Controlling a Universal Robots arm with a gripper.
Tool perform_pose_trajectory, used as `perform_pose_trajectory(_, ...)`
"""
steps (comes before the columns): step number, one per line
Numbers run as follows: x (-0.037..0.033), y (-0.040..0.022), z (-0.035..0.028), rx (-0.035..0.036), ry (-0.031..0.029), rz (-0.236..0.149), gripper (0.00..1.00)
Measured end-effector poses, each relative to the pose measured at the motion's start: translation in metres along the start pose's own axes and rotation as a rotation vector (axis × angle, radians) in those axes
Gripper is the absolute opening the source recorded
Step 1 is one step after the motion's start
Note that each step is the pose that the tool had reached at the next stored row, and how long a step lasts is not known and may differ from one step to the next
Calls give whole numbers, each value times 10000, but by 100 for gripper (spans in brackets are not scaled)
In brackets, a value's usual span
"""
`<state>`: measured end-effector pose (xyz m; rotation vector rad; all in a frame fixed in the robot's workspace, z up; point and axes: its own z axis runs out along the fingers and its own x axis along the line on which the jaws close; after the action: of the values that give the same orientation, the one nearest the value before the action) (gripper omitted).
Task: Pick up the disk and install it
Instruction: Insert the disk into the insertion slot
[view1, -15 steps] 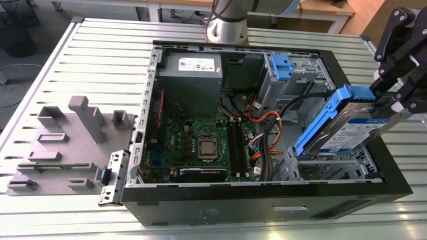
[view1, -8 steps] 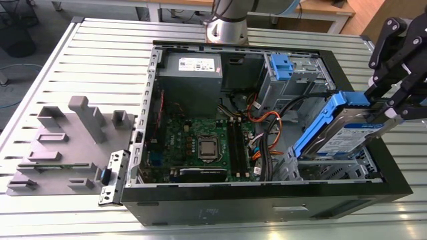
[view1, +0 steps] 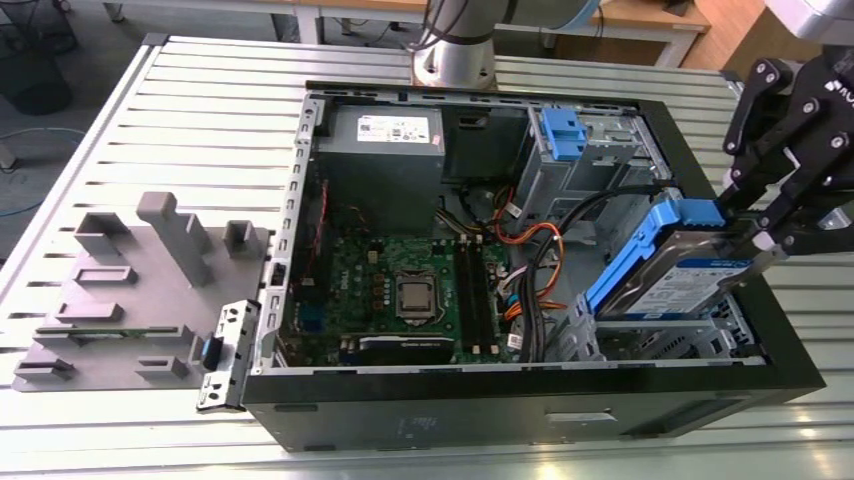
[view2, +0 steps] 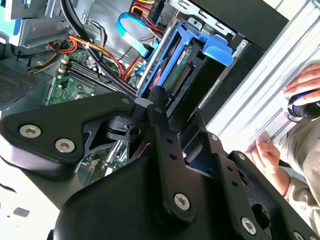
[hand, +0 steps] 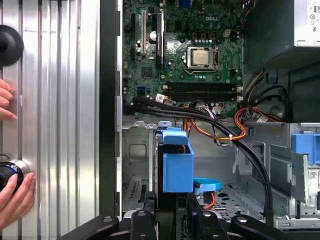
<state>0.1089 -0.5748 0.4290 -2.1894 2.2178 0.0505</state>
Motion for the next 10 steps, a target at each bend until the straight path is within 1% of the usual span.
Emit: perform_pose_trajectory(10,8,-1,183,0,-1,0,35)
